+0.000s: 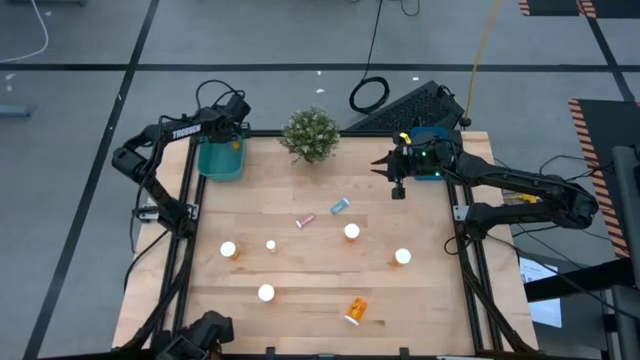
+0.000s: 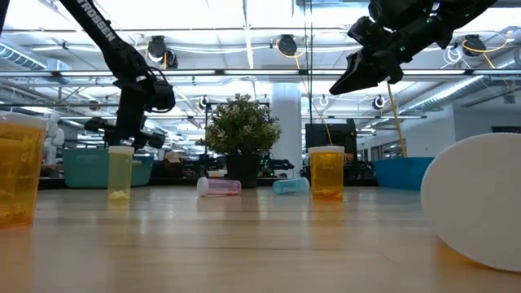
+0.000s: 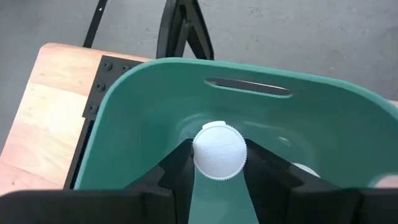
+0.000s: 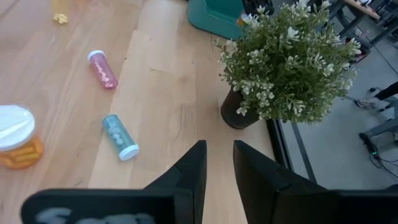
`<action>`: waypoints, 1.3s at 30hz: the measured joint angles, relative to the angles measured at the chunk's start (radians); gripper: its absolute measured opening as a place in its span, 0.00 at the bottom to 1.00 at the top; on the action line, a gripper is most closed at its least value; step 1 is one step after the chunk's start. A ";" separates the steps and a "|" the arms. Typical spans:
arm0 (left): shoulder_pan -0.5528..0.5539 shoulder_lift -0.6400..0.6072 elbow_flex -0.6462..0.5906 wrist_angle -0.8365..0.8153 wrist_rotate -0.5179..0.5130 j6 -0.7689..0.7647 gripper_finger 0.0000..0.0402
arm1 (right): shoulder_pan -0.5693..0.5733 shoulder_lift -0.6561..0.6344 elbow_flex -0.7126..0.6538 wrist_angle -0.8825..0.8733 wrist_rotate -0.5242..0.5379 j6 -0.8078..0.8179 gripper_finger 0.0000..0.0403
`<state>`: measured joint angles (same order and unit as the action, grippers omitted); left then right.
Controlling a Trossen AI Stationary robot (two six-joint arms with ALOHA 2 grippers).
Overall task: Pick and place medicine bottles into bin by pill shape (circle, oval)
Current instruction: Put the top pink pill bottle into the green bin
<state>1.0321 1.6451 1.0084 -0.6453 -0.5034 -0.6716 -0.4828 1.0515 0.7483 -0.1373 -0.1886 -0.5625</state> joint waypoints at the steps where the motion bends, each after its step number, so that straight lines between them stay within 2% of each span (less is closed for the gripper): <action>1: 0.000 0.000 -0.004 0.015 0.000 0.000 0.32 | 0.000 0.000 0.000 -0.002 0.000 0.000 0.19; 5: 0.011 0.000 -0.021 0.067 0.005 0.015 0.32 | 0.000 0.000 0.000 -0.004 0.000 0.000 0.19; 10: 0.010 0.000 -0.021 0.069 0.010 0.014 0.32 | 0.000 0.000 0.000 -0.010 0.000 0.001 0.19; 15: 0.029 0.000 -0.021 0.072 0.063 0.031 0.33 | 0.000 0.000 0.000 -0.010 0.000 0.000 0.19; 28: 0.026 0.000 -0.023 0.064 0.077 0.041 0.33 | 0.000 0.000 0.000 -0.013 0.000 0.000 0.19; 39: 0.027 0.000 -0.023 0.068 0.077 0.047 0.47 | 0.000 0.000 0.000 -0.025 0.000 0.000 0.19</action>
<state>1.0588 1.6451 0.9855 -0.5772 -0.4263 -0.6251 -0.4826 1.0512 0.7479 -0.1623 -0.1890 -0.5621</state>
